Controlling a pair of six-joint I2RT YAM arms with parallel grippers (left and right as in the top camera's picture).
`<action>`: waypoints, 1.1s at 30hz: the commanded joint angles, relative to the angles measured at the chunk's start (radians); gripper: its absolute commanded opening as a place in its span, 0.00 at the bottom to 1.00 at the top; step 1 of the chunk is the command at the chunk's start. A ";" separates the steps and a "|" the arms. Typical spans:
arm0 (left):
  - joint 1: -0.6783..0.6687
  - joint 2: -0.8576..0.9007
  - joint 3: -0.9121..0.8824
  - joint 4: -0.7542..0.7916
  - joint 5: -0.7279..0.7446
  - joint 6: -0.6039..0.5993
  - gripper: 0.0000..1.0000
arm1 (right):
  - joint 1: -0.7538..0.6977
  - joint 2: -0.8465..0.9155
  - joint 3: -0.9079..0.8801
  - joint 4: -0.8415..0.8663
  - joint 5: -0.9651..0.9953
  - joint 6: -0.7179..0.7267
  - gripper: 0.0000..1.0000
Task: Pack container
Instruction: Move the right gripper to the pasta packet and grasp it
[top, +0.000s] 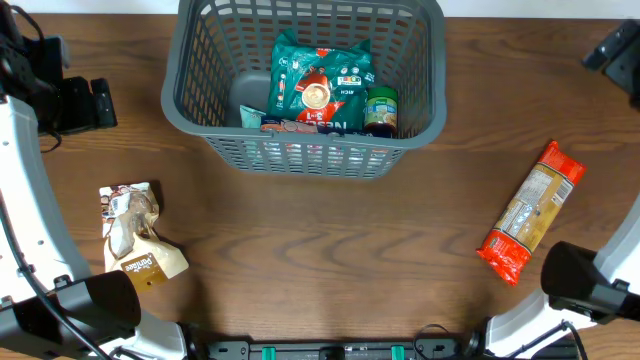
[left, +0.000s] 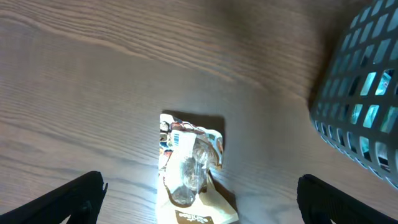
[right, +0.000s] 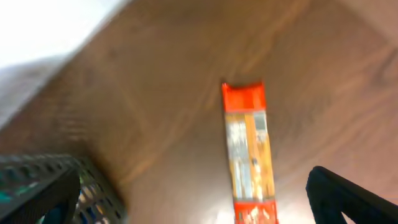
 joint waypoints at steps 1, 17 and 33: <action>0.002 -0.001 -0.002 -0.004 0.011 -0.001 0.98 | -0.041 -0.037 -0.178 -0.008 -0.067 -0.011 0.99; 0.002 -0.001 -0.002 -0.008 0.011 -0.001 0.99 | -0.114 -0.151 -1.066 0.373 -0.014 -0.107 0.99; 0.002 -0.001 -0.002 -0.011 0.011 -0.001 0.99 | -0.152 -0.151 -1.434 0.895 -0.021 -0.241 0.99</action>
